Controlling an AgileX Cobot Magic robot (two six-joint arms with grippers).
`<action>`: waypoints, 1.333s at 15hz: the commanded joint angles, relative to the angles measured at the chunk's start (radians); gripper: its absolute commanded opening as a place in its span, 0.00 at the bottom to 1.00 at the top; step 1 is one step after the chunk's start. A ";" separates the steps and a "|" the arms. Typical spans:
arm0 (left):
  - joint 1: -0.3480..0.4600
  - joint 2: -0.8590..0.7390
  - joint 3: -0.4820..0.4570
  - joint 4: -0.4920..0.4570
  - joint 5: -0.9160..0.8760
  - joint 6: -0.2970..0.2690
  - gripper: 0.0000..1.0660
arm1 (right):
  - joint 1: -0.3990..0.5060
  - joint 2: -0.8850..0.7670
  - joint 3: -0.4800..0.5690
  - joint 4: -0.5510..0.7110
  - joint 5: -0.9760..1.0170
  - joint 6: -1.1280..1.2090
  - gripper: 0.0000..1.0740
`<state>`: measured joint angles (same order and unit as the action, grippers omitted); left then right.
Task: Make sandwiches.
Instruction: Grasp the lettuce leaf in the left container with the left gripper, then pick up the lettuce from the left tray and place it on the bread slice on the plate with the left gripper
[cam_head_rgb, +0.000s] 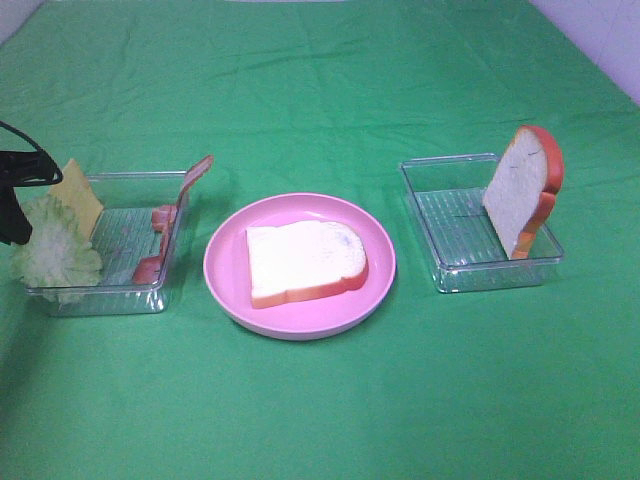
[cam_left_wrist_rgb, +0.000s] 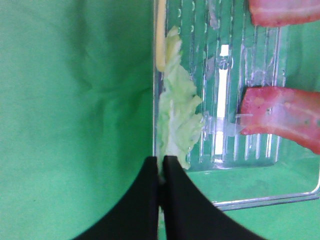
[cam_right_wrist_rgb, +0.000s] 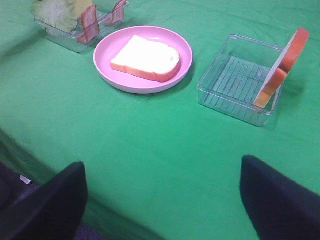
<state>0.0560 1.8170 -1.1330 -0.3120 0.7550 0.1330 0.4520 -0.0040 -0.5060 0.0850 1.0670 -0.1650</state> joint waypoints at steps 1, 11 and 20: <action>-0.004 0.000 -0.021 -0.054 0.004 0.008 0.00 | -0.002 -0.023 0.003 0.005 -0.006 -0.006 0.71; -0.008 -0.058 -0.268 -0.694 0.139 0.364 0.00 | -0.002 -0.023 0.003 0.005 -0.006 -0.006 0.71; -0.387 0.101 -0.271 -1.030 0.019 0.585 0.00 | -0.002 -0.023 0.003 0.005 -0.006 -0.006 0.71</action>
<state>-0.3180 1.9070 -1.4000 -1.3200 0.7840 0.7120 0.4520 -0.0040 -0.5060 0.0850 1.0670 -0.1650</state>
